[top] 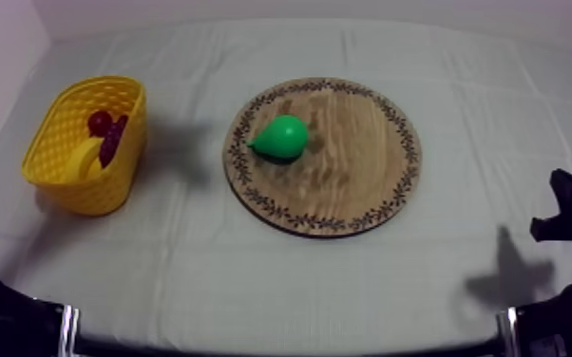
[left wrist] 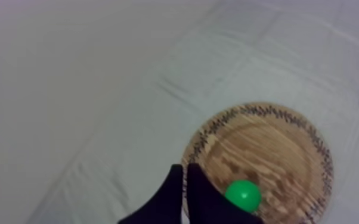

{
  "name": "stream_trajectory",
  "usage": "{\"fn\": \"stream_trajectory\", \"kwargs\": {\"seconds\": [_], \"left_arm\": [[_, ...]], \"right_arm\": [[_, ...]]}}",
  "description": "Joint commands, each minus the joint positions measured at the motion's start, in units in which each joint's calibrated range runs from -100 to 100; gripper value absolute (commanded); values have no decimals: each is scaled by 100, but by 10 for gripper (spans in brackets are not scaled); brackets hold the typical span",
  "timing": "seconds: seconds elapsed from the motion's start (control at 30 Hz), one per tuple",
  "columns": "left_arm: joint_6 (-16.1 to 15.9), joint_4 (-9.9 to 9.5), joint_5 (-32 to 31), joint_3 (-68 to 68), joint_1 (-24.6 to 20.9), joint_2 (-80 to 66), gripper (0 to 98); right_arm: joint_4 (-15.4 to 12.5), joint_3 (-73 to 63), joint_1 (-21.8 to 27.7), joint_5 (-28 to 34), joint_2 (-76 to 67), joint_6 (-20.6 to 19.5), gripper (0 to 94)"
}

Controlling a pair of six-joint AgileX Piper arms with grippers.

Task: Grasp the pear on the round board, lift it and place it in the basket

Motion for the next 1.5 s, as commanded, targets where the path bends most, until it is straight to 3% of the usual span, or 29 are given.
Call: {"fn": "stream_trajectory", "kwargs": {"seconds": [0.0, 0.23, 0.5, 0.6, 0.8, 0.9, 0.97, 1.13, 1.47], "left_arm": [[25, -85, 1, 50, 67, 141, 0], [52, -268, -19, 212, 198, 531, 0], [-134, -200, -31, 242, 168, 688, 16], [-68, -178, 3, 157, 152, 712, 144], [38, -252, 599, -28, 128, 740, 609], [-17, -315, 1075, -95, 125, 759, 804], [-84, -334, 1379, -130, 123, 777, 883], [-163, -344, 1685, -135, 116, 803, 947], [-266, -287, 1599, 331, 124, 946, 958]], "right_arm": [[2, 5, 1, 3, -5, 1, 3], [2, 5, 1, 3, -5, 1, 3], [2, 5, 7, 3, -5, 3, 3], [2, 5, 8, 3, -5, 2, 3], [2, 5, 9, 3, -5, 1, 3], [2, 5, 9, 3, -5, 1, 3], [2, 5, 9, 3, -5, 1, 3], [2, 5, 9, 3, -5, 1, 3], [2, 5, 9, 3, -5, 1, 3]]}}
